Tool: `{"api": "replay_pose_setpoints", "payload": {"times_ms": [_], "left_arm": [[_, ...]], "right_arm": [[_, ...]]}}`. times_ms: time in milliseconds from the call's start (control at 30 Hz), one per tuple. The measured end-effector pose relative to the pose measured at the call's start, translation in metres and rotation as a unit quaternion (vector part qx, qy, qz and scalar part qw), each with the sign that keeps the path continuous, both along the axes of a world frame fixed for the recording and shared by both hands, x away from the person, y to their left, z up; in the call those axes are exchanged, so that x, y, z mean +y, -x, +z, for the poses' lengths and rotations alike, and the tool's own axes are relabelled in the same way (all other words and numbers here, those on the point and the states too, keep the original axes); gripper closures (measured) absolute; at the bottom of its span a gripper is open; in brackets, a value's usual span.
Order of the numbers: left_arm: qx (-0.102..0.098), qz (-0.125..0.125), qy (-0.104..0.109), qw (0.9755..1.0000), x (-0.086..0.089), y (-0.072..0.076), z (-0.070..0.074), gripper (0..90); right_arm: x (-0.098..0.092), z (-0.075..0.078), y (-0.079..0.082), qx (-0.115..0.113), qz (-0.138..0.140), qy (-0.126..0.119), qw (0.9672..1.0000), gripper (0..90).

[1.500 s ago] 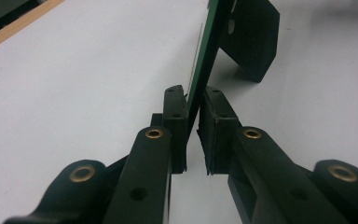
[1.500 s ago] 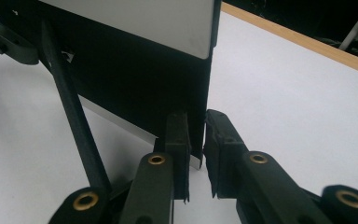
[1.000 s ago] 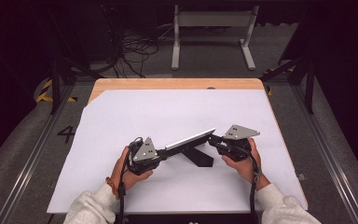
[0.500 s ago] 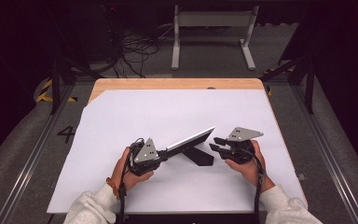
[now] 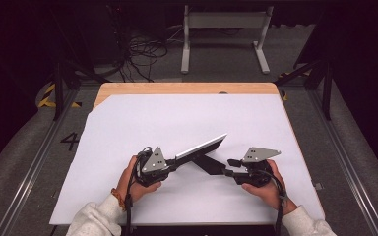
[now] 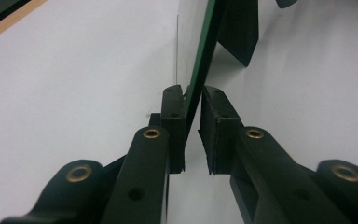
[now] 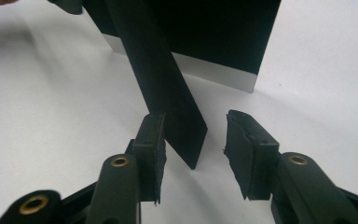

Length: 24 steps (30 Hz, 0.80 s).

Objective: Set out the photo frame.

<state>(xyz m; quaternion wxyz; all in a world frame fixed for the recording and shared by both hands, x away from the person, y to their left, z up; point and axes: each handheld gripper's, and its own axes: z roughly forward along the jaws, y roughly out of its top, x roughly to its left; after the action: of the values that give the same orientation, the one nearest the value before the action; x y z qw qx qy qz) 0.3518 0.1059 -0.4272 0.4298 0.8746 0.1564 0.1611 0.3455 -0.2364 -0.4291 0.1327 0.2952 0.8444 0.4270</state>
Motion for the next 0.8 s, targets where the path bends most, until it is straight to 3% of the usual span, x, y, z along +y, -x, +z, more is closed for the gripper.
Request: {"api": "replay_pose_setpoints", "payload": {"times_ms": [167,300,367,533,800], "left_arm": [[0.007,0.0,-0.007,1.0,0.005,0.001,-0.005,78.4],[0.005,-0.001,-0.015,0.9999,0.002,0.0,-0.007,76.4],[0.006,-0.001,-0.014,0.9999,0.001,-0.001,-0.008,76.6],[0.011,0.002,-0.012,0.9999,0.001,-0.002,-0.009,78.9],[0.01,0.004,-0.01,0.9999,0.0,-0.003,-0.01,79.7]], "right_arm": [[0.003,-0.007,-0.007,0.017,-0.006,-0.007,0.9998,58.9],[0.005,-0.011,-0.011,0.042,-0.002,-0.026,0.9988,64.7],[0.006,-0.014,-0.012,0.048,-0.001,-0.024,0.9986,68.5],[0.008,-0.014,-0.01,0.04,-0.001,-0.016,0.9991,74.8],[0.007,-0.014,-0.011,0.038,0.0,-0.015,0.9992,75.4]]}}
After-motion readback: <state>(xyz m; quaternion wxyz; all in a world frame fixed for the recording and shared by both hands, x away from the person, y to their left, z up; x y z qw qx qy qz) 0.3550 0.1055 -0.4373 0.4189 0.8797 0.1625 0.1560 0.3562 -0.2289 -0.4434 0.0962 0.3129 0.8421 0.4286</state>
